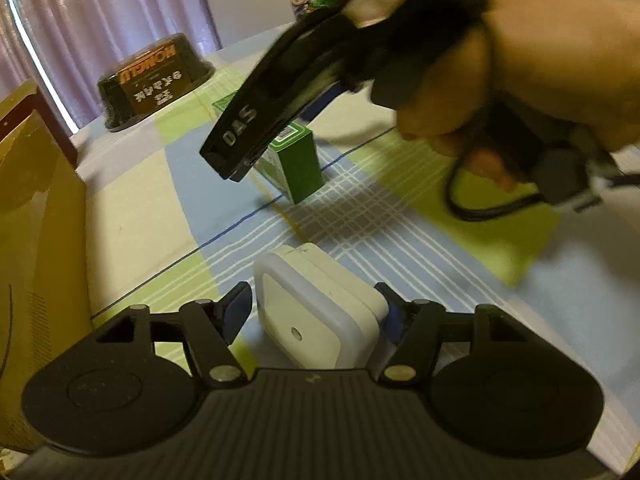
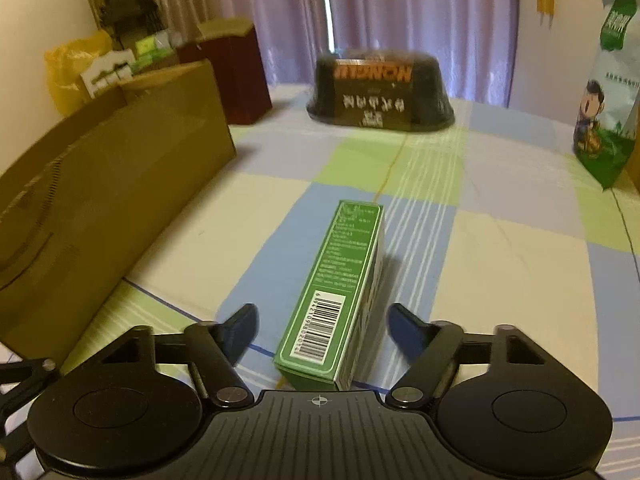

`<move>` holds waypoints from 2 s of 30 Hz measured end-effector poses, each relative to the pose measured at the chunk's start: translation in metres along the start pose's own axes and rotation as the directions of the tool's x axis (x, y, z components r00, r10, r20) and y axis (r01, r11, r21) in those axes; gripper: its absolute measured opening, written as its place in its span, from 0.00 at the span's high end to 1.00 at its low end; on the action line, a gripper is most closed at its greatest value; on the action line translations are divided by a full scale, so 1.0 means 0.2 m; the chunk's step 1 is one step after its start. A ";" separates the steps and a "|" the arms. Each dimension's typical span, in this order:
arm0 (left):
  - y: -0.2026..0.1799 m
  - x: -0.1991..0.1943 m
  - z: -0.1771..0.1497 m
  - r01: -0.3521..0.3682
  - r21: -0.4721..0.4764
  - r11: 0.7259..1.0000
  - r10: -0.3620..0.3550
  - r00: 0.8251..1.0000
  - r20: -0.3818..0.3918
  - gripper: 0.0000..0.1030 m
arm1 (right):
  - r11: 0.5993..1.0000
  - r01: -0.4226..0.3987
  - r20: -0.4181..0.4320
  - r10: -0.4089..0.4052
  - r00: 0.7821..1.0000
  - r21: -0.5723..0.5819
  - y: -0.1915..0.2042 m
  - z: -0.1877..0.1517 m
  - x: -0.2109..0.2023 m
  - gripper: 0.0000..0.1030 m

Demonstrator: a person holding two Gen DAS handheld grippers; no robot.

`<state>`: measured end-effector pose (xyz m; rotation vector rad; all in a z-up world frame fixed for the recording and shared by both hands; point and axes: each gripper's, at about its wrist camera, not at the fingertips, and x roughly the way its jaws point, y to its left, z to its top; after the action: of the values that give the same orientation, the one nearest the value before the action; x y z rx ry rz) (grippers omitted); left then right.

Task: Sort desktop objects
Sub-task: 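Grasp the green medicine box with the right tool, then lift the night light and the green box off the table with both tools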

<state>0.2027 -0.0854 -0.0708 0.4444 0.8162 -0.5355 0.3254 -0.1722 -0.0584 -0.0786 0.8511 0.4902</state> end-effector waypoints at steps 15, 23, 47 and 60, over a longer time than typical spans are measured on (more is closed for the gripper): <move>-0.07 -0.03 0.01 0.071 0.192 0.979 -0.070 0.997 -0.007 0.30 | 0.991 0.033 -0.042 -0.028 0.999 0.130 -0.24 -0.25 -0.42 0.71; -0.17 -0.17 -0.06 0.069 0.149 0.986 -0.064 0.997 -0.037 0.30 | 0.971 0.103 -0.052 -0.094 0.994 0.214 -0.20 -0.53 -0.69 0.71; -0.11 -0.21 -0.08 -0.131 -0.343 0.930 0.119 0.991 -0.056 0.27 | 0.963 0.119 0.017 -0.127 0.992 0.242 -0.12 -0.61 -0.67 0.71; -0.09 -0.19 -0.03 -0.205 -0.457 0.866 0.198 0.978 -0.065 0.17 | 0.962 0.095 0.032 -0.107 0.994 0.255 -0.13 -0.60 -0.68 0.71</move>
<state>0.1674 -0.0849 -0.0476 0.0889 0.8694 -0.1299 0.1777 -0.2774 -0.0406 0.1230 0.8543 0.2832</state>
